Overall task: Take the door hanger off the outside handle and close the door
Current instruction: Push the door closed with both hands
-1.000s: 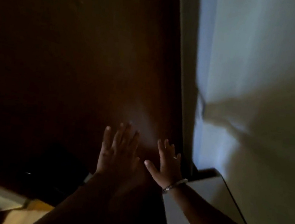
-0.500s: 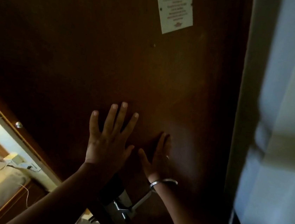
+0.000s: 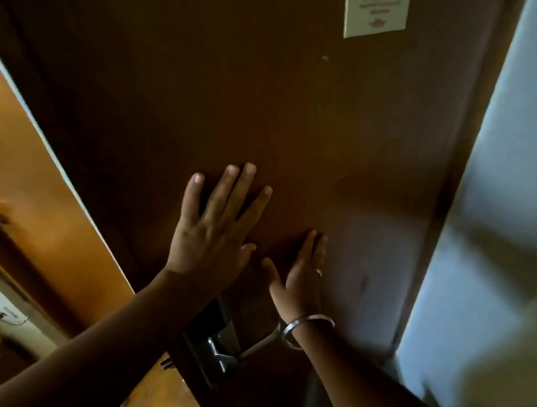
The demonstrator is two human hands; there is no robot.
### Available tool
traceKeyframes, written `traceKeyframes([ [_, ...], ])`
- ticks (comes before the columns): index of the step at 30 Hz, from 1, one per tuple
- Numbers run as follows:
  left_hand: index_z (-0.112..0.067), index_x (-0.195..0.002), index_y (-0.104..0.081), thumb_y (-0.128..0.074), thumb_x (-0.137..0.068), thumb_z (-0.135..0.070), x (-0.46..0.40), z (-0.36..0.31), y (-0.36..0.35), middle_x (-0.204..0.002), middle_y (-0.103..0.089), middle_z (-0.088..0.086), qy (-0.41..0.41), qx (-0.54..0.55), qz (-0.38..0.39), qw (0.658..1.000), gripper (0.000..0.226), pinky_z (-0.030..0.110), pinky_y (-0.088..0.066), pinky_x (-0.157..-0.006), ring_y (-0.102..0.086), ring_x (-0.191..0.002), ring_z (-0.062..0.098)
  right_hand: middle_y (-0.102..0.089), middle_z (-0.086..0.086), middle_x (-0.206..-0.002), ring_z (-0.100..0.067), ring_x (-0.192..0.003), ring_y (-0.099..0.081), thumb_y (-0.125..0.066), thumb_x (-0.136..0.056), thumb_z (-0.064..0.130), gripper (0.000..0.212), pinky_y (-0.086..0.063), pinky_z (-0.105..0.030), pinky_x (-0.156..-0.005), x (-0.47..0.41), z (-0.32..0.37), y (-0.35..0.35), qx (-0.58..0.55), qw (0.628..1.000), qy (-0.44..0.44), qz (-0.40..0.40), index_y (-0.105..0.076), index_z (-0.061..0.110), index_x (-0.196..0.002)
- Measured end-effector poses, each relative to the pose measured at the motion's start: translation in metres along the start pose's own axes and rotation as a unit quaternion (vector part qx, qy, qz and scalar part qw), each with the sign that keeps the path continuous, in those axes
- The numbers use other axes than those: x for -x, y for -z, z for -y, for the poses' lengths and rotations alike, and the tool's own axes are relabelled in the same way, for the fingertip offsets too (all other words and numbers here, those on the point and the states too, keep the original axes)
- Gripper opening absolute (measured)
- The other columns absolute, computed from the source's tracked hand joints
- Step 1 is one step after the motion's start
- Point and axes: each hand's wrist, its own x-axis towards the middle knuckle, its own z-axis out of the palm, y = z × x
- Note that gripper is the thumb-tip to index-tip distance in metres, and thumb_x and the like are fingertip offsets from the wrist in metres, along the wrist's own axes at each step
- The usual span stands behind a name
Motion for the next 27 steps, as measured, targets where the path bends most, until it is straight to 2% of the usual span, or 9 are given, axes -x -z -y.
traceKeyframes([
  [3, -0.024, -0.154, -0.018, -0.061, -0.079, -0.059, 0.003, 0.027, -0.033, -0.162, -0.005, 0.017, 0.041, 0.05, -0.031, 0.997, 0.094, 0.058, 0.014, -0.114, -0.003, -0.149, 0.032, 0.018, -0.006, -0.159, -0.027, -0.147, 0.011, -0.054, -0.083, 0.057, 0.096, -0.02, -0.054, -0.116, -0.02, 0.015, -0.021, 0.089, 0.992, 0.082, -0.031, 0.006, 0.025, -0.15],
  [6, -0.026, -0.155, -0.014, -0.059, -0.079, -0.063, 0.005, 0.045, -0.063, -0.161, -0.002, 0.018, 0.083, 0.093, -0.066, 0.99, 0.095, 0.059, 0.01, -0.114, 0.002, -0.148, 0.036, 0.016, -0.009, -0.159, -0.03, -0.146, 0.011, -0.056, -0.079, 0.059, 0.098, -0.022, -0.06, -0.113, -0.045, 0.037, -0.028, 0.16, 0.976, 0.145, -0.025, 0.005, 0.028, -0.15],
  [9, -0.027, -0.155, -0.01, -0.059, -0.078, -0.065, 0.0, 0.063, -0.098, -0.161, 0.0, 0.018, 0.128, 0.123, -0.071, 0.982, 0.099, 0.06, 0.007, -0.115, 0.0, -0.148, 0.038, 0.014, -0.01, -0.16, -0.03, -0.147, 0.012, -0.049, -0.079, 0.068, 0.095, -0.019, -0.061, -0.113, -0.074, 0.062, -0.037, 0.217, 0.954, 0.203, -0.036, 0.0, 0.028, -0.151],
  [12, -0.026, -0.155, -0.01, -0.058, -0.079, -0.066, -0.012, 0.076, -0.129, -0.162, 0.0, 0.018, 0.152, 0.153, -0.063, 0.974, 0.099, 0.059, 0.005, -0.115, -0.001, -0.148, 0.038, 0.013, -0.012, -0.16, -0.033, -0.147, 0.011, -0.055, -0.079, 0.067, 0.098, -0.016, -0.062, -0.114, -0.107, 0.081, -0.044, 0.292, 0.924, 0.243, -0.039, 0.0, 0.031, -0.151],
  [17, -0.026, -0.155, -0.01, -0.059, -0.08, -0.064, -0.041, 0.096, -0.185, -0.162, -0.001, 0.016, 0.165, 0.187, -0.056, 0.967, 0.097, 0.06, 0.004, -0.115, -0.001, -0.149, 0.039, 0.007, -0.011, -0.161, -0.037, -0.146, 0.005, -0.064, -0.07, 0.064, 0.105, -0.02, -0.061, -0.112, -0.166, 0.097, -0.063, 0.376, 0.894, 0.24, -0.045, 0.002, 0.04, -0.148],
  [23, -0.028, -0.155, -0.016, -0.057, -0.082, -0.066, -0.067, 0.104, -0.244, -0.162, -0.004, 0.017, 0.19, 0.201, -0.052, 0.96, 0.091, 0.06, -0.001, -0.116, -0.003, -0.148, 0.04, 0.0, -0.012, -0.161, -0.04, -0.146, 0.002, -0.066, -0.069, 0.062, 0.103, -0.023, -0.066, -0.109, -0.218, 0.087, -0.088, 0.385, 0.884, 0.256, -0.067, -0.004, 0.041, -0.148],
  [27, -0.029, -0.155, -0.012, -0.052, -0.084, -0.065, -0.089, 0.104, -0.279, -0.162, 0.002, 0.015, 0.21, 0.235, -0.029, 0.949, 0.089, 0.063, -0.006, -0.116, 0.001, -0.148, 0.04, -0.007, -0.013, -0.16, -0.037, -0.145, -0.01, -0.068, -0.068, 0.063, 0.102, -0.024, -0.065, -0.108, -0.251, 0.08, -0.098, 0.393, 0.878, 0.257, -0.089, -0.012, 0.039, -0.149],
])
